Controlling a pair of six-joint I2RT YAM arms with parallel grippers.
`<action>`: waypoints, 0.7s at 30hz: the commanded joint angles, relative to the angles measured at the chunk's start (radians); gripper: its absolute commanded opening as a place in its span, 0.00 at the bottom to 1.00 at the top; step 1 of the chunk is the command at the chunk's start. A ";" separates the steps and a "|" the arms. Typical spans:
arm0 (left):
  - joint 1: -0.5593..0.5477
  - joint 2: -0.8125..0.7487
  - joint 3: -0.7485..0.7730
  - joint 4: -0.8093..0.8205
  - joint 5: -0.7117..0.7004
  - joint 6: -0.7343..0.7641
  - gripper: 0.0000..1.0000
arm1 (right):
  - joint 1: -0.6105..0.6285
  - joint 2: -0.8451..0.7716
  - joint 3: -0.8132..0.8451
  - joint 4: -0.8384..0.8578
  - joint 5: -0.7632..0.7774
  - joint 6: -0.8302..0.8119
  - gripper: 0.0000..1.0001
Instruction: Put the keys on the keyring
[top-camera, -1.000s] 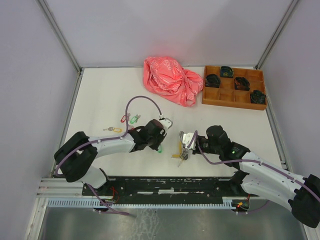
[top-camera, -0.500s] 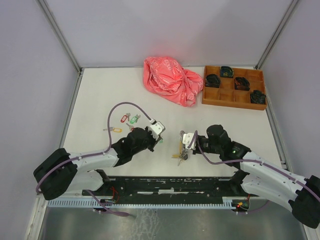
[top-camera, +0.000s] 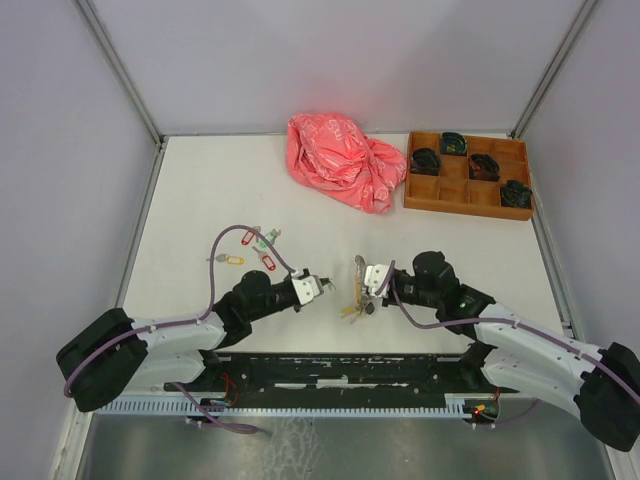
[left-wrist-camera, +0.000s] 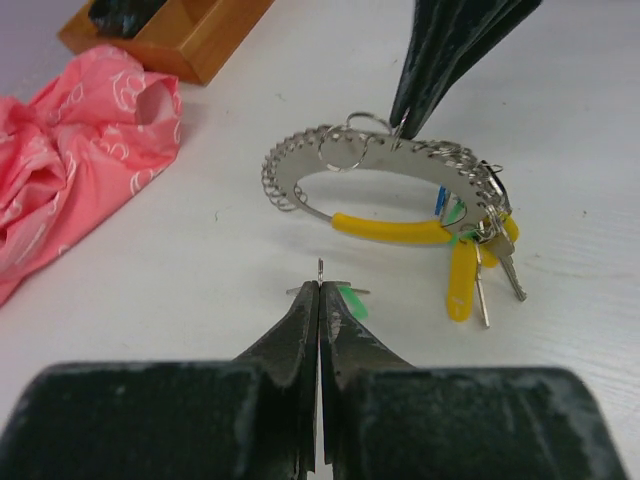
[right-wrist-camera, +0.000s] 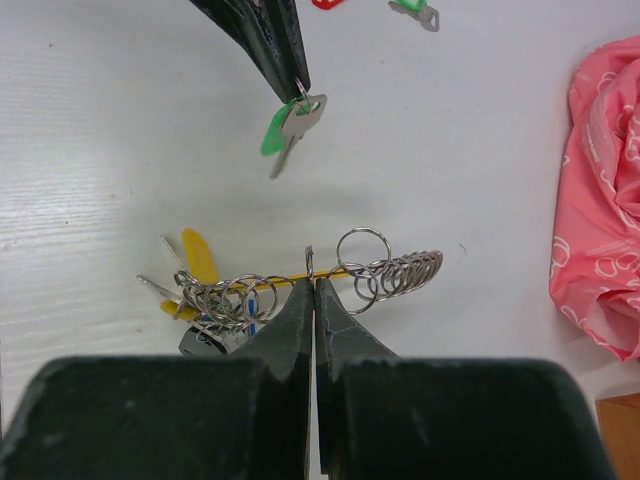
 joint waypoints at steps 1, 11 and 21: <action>0.001 -0.001 0.010 0.097 0.170 0.167 0.03 | 0.005 0.042 0.066 0.053 -0.067 -0.100 0.01; -0.009 0.079 0.059 0.085 0.251 0.224 0.03 | 0.005 0.113 0.062 0.162 -0.105 -0.132 0.01; -0.020 0.135 0.088 0.131 0.233 0.226 0.03 | 0.004 0.129 0.056 0.178 -0.128 -0.148 0.01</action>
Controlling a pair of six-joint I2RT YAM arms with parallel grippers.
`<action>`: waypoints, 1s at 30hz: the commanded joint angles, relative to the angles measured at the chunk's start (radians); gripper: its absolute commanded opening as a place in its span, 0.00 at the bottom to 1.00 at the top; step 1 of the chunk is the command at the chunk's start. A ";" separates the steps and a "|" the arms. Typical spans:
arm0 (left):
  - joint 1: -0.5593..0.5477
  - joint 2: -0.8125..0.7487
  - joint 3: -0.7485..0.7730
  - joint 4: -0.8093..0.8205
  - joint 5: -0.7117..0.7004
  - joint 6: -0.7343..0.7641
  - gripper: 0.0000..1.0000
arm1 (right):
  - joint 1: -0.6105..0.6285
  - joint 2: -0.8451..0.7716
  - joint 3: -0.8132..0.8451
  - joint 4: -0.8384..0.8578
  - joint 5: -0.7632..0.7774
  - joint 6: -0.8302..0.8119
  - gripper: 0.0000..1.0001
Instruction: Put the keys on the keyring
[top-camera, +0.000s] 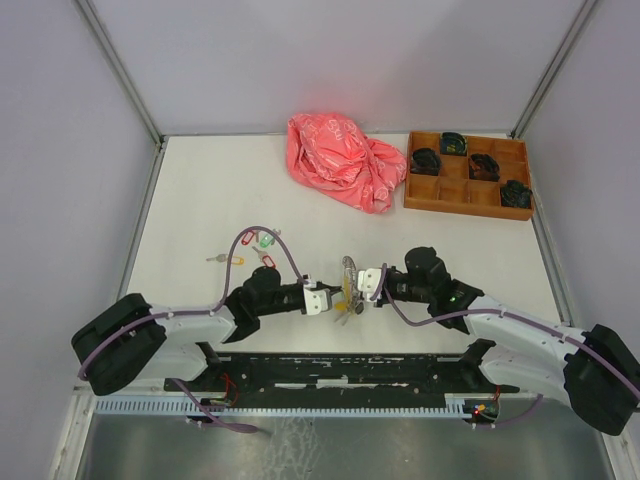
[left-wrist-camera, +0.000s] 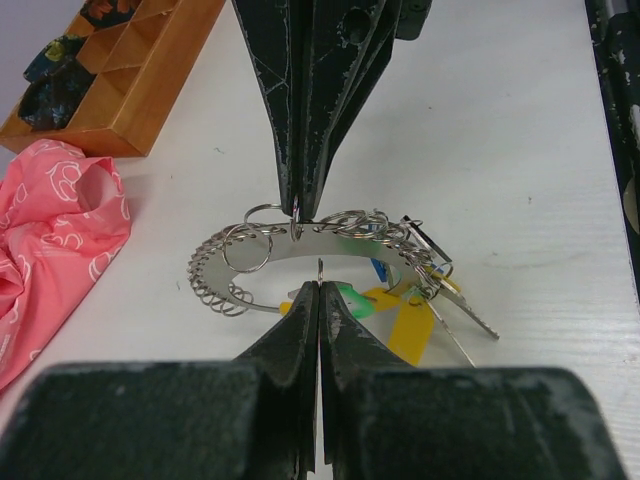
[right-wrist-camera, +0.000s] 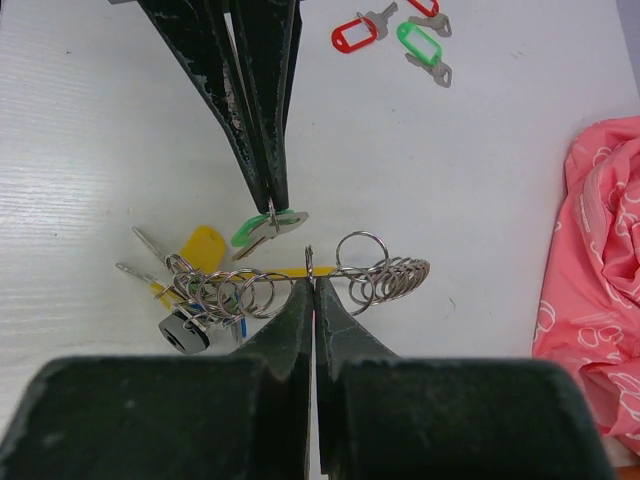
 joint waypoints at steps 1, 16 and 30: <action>-0.007 0.017 0.037 0.090 0.006 0.040 0.03 | 0.004 0.000 0.033 0.082 -0.033 -0.020 0.01; -0.008 0.029 0.041 0.120 -0.023 0.015 0.03 | 0.006 0.003 0.041 0.048 -0.055 -0.046 0.01; -0.009 0.034 0.042 0.132 -0.002 0.002 0.03 | 0.006 0.001 0.045 0.042 -0.056 -0.043 0.01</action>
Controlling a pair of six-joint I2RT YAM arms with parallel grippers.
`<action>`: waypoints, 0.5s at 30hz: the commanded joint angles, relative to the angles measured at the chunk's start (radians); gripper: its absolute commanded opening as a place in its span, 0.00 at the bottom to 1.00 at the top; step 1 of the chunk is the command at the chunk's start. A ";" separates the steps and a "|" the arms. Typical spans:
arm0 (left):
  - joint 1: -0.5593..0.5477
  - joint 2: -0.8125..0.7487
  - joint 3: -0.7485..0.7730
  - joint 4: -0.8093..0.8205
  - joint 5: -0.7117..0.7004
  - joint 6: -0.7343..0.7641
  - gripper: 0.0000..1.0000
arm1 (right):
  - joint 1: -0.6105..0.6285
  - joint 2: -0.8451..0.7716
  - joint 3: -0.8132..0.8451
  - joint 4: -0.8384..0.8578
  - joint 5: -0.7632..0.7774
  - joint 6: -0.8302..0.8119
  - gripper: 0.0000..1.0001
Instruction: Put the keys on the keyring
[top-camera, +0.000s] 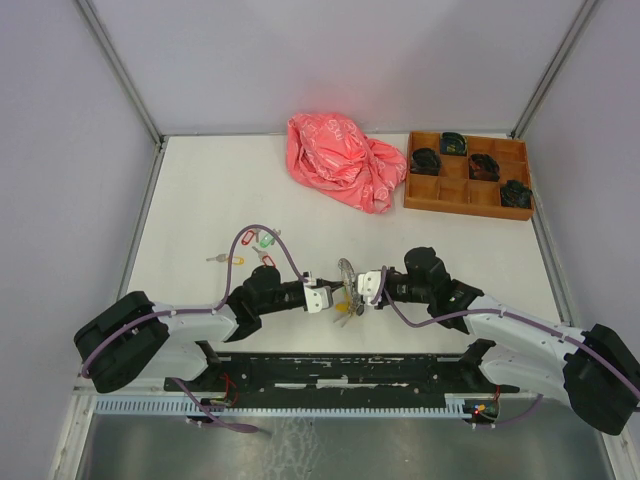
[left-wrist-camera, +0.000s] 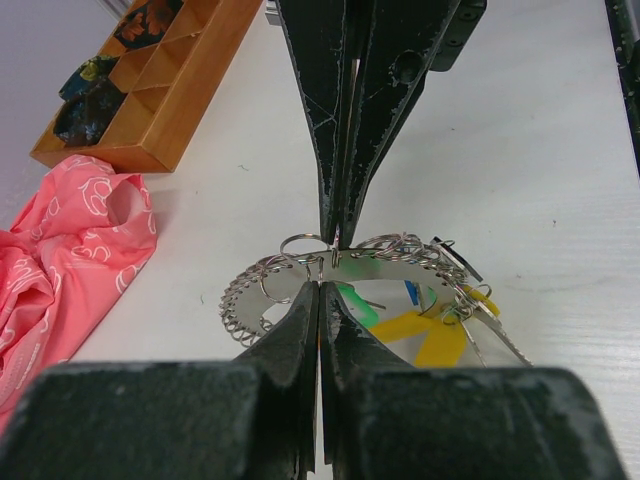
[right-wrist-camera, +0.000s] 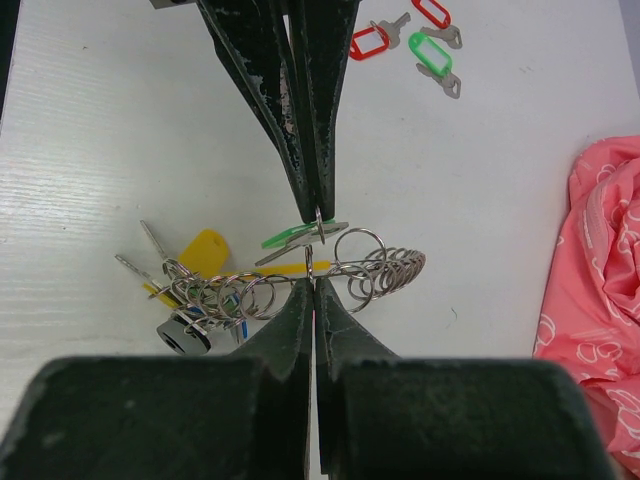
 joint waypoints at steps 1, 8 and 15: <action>-0.006 0.008 0.028 0.065 0.017 0.001 0.03 | 0.006 -0.004 0.044 0.050 -0.020 -0.002 0.01; -0.005 0.002 0.029 0.037 -0.003 0.002 0.03 | 0.006 -0.017 0.039 0.049 0.020 0.004 0.01; -0.006 0.009 0.039 0.033 0.016 -0.003 0.03 | 0.006 -0.007 0.042 0.058 0.007 0.018 0.01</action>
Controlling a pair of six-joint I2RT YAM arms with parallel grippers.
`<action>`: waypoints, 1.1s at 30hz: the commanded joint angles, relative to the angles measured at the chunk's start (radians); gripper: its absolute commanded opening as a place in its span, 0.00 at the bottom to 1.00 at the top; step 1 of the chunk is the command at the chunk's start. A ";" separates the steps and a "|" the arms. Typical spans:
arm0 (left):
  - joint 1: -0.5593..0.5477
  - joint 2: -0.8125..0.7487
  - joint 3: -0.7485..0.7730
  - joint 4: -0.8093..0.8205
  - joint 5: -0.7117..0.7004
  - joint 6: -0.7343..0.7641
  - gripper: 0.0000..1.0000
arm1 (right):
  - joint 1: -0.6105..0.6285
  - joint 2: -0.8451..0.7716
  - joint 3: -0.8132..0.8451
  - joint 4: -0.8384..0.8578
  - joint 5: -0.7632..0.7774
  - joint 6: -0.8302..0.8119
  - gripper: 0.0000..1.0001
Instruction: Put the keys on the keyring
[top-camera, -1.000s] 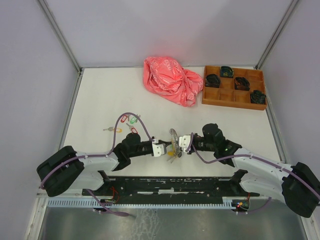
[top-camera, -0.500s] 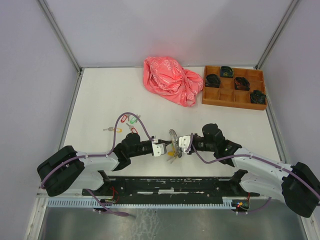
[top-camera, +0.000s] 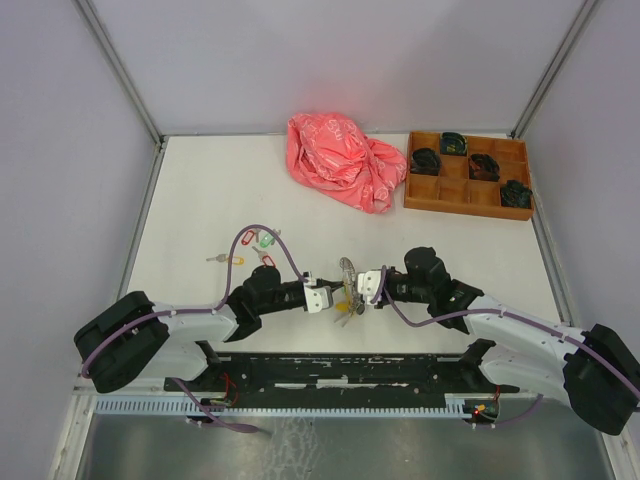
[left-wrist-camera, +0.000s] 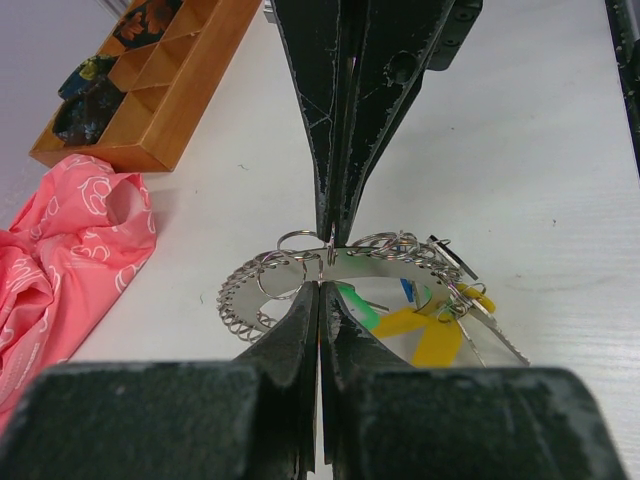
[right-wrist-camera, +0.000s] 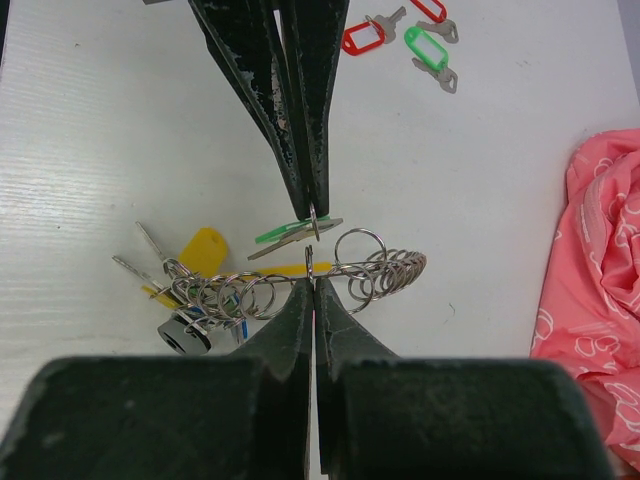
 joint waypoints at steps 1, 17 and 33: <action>-0.006 0.009 0.038 0.035 0.017 -0.003 0.03 | 0.006 -0.007 0.043 0.059 -0.009 0.016 0.01; -0.005 0.010 0.044 0.024 0.024 -0.013 0.03 | 0.006 -0.009 0.040 0.064 0.020 0.037 0.01; -0.007 0.024 0.060 0.012 0.033 -0.019 0.03 | 0.006 -0.011 0.040 0.075 0.012 0.048 0.01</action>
